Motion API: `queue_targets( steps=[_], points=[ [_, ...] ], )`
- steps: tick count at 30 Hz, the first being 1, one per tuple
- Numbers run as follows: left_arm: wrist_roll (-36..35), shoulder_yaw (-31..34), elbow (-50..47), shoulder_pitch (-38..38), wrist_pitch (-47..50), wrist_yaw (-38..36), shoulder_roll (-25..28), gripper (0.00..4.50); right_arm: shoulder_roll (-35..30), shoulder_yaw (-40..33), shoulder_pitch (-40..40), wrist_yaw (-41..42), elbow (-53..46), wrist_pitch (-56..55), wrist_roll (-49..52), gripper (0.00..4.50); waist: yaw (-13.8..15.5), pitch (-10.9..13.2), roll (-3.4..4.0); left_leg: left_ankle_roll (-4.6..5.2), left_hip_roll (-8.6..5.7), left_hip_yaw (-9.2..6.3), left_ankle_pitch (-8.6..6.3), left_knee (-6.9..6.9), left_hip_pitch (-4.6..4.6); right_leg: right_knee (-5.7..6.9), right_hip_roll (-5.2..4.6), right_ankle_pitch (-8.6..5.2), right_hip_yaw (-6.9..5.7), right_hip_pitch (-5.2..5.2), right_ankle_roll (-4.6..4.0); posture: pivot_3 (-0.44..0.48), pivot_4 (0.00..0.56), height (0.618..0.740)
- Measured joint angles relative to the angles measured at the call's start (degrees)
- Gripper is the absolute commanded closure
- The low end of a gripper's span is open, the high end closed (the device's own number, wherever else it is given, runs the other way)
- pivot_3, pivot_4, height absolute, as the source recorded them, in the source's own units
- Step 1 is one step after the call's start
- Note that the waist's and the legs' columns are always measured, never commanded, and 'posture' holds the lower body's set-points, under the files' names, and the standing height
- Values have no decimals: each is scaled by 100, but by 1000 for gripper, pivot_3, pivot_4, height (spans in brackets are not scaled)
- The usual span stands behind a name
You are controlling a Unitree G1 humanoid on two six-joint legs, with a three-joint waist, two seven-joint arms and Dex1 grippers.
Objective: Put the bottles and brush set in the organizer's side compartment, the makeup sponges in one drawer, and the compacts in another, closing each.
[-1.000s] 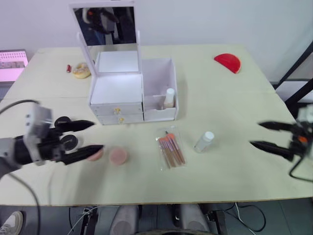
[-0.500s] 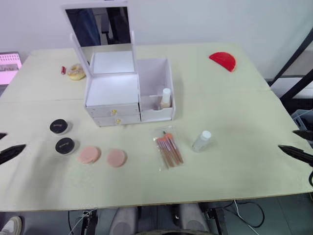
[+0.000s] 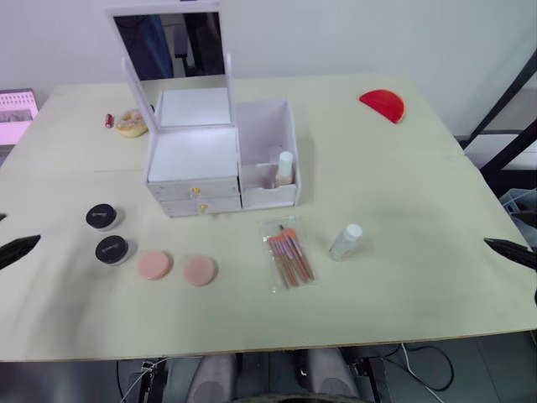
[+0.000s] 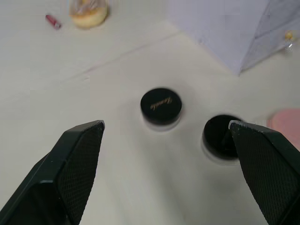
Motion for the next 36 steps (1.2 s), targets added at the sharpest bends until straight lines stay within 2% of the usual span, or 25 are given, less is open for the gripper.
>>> queue_targets(
  steps=[6,11,16,18,26,36],
  points=[
    [-515,-906,-2169,81,721,232,-632,0,190,571,-176,-199,-1669,749,529,16,20,3,-6,0,-1,-1,0,3,-4,2,1,18,3,0,-21,0,150,739],
    [-1297,-1127,-3541,-69,1475,677,-832,0,164,820,-387,-265,-2513,1367,969,16,37,2,-12,1,-1,-4,0,18,-2,3,3,14,3,10,-15,0,150,739],
    [-2056,-1884,-5125,-85,2018,957,-928,0,456,1828,-1096,-663,-3574,1851,1356,16,6,3,-27,1,3,-7,1,22,4,9,11,11,4,15,-5,0,150,739],
    [-2096,-1895,-5218,-75,2058,973,-847,0,527,2015,-1148,-756,-3599,1952,1396,16,33,5,-24,2,3,-10,1,22,3,10,14,24,2,13,-29,0,150,739],
    [-2156,-2088,-5293,-231,2107,1106,-820,0,859,2733,-1464,-935,-3477,1905,1259,16,45,6,-26,3,-1,-11,2,25,-3,4,13,25,1,15,-30,0,150,739],
    [-2158,-2264,-5395,-308,2115,1221,-822,0,1073,2938,-1499,-906,-2939,1572,959,16,28,6,-26,3,-1,-13,2,26,0,8,14,25,0,15,-30,0,150,739]
  ],
)
